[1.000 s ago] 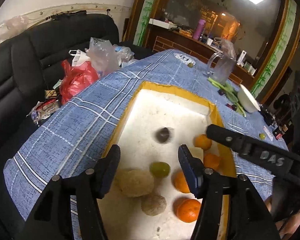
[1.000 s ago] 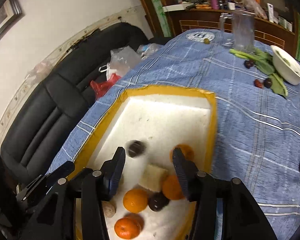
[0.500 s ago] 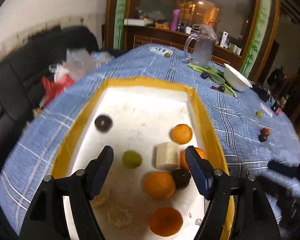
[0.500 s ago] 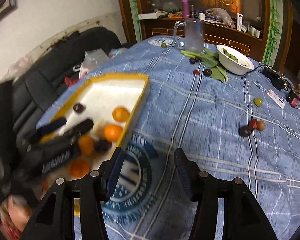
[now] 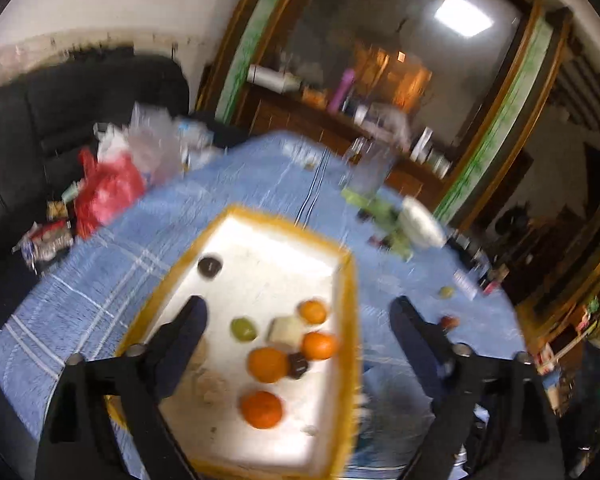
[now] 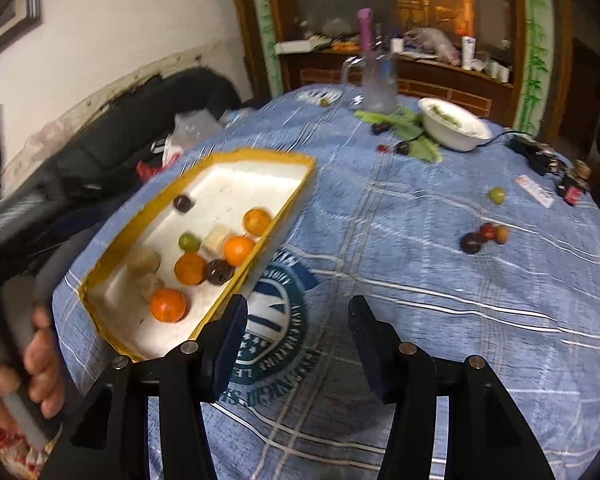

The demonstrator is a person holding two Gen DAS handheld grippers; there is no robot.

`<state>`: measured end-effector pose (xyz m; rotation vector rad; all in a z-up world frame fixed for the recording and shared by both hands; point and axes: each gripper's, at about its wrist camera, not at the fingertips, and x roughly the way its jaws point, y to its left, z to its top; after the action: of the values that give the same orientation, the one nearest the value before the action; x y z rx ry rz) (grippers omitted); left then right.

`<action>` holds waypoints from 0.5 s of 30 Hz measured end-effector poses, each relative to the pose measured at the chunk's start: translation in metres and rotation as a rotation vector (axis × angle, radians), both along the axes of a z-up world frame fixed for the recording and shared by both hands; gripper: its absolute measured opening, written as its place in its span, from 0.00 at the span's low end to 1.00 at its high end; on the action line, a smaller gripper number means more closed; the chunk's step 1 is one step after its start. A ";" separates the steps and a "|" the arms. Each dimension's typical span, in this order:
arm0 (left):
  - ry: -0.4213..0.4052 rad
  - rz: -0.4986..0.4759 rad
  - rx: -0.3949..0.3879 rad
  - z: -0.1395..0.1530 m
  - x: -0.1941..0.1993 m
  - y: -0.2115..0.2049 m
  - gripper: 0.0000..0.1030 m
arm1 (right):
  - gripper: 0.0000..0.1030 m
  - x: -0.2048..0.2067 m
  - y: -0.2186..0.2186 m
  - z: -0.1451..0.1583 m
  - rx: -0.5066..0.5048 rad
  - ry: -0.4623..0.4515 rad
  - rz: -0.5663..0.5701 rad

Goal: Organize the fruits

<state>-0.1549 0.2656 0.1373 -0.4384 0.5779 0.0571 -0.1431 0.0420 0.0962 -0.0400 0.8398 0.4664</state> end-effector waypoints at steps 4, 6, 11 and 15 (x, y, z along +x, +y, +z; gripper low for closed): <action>-0.172 -0.045 0.046 0.056 -0.044 -0.029 0.92 | 0.55 -0.015 -0.037 0.036 0.029 -0.067 -0.076; -0.238 -0.049 0.085 0.081 -0.064 -0.040 0.92 | 0.55 -0.024 -0.058 0.061 0.038 -0.119 -0.110; -0.370 -0.028 0.325 0.155 -0.107 -0.071 0.92 | 0.64 -0.054 -0.121 0.153 0.059 -0.294 -0.207; -0.483 0.059 0.537 0.215 -0.124 -0.087 0.96 | 0.73 -0.081 -0.168 0.242 0.063 -0.465 -0.284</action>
<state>-0.2790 0.1782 0.3521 0.0606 0.0595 0.1537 -0.2238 -0.1258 0.3383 0.0280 0.3647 0.2011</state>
